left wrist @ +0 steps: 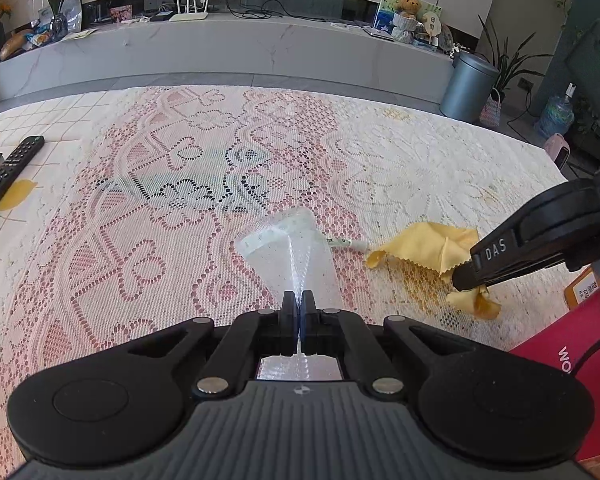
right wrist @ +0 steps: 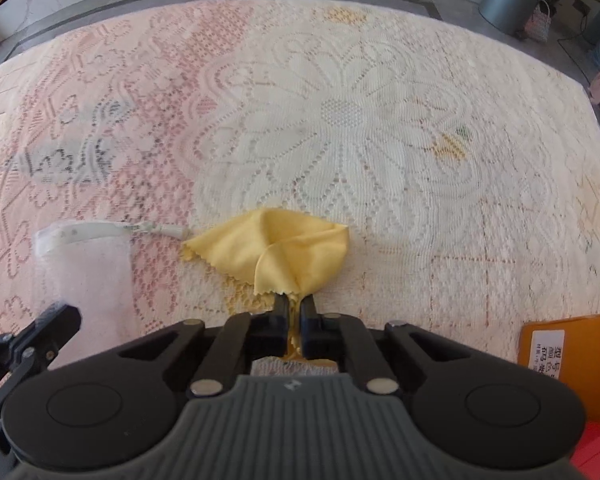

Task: Organize soft objects
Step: 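Grasp the yellow cloth with the right tool, then carry the plastic bag with the left tool while the right tool carries the yellow cloth to the orange box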

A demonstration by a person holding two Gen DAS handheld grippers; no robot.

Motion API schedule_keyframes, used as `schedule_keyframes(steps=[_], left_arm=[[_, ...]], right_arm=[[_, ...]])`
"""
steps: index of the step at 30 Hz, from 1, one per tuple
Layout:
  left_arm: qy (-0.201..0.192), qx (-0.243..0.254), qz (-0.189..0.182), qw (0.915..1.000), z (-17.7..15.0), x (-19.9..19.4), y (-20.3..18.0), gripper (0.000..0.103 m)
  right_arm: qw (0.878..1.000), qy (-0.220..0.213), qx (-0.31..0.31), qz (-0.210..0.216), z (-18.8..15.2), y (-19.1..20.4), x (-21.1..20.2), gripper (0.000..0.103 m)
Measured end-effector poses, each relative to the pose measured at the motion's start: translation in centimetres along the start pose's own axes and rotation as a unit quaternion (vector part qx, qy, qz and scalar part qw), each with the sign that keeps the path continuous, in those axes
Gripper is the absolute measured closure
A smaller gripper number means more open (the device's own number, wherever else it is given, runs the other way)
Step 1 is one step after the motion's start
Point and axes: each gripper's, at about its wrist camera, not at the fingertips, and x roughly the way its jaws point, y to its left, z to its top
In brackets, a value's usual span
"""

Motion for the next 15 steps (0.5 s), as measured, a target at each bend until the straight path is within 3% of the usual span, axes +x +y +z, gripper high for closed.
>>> schedule_keyframes(steps=[11, 15], left_arm=[[-0.019, -0.011, -0.003, 0.9998, -0.2, -3.0, -0.1, 0.102], [-0.018, -0.019, -0.006, 0.9996, -0.4, -5.1, -0.3, 0.102]], right_arm=[[0.998, -0.048, -0.023, 0.036, -2.9, 1.3, -5.5, 0.101], [0.996, -0.063, -0.021, 0.067, -4.6, 1.5, -7.8, 0.101]])
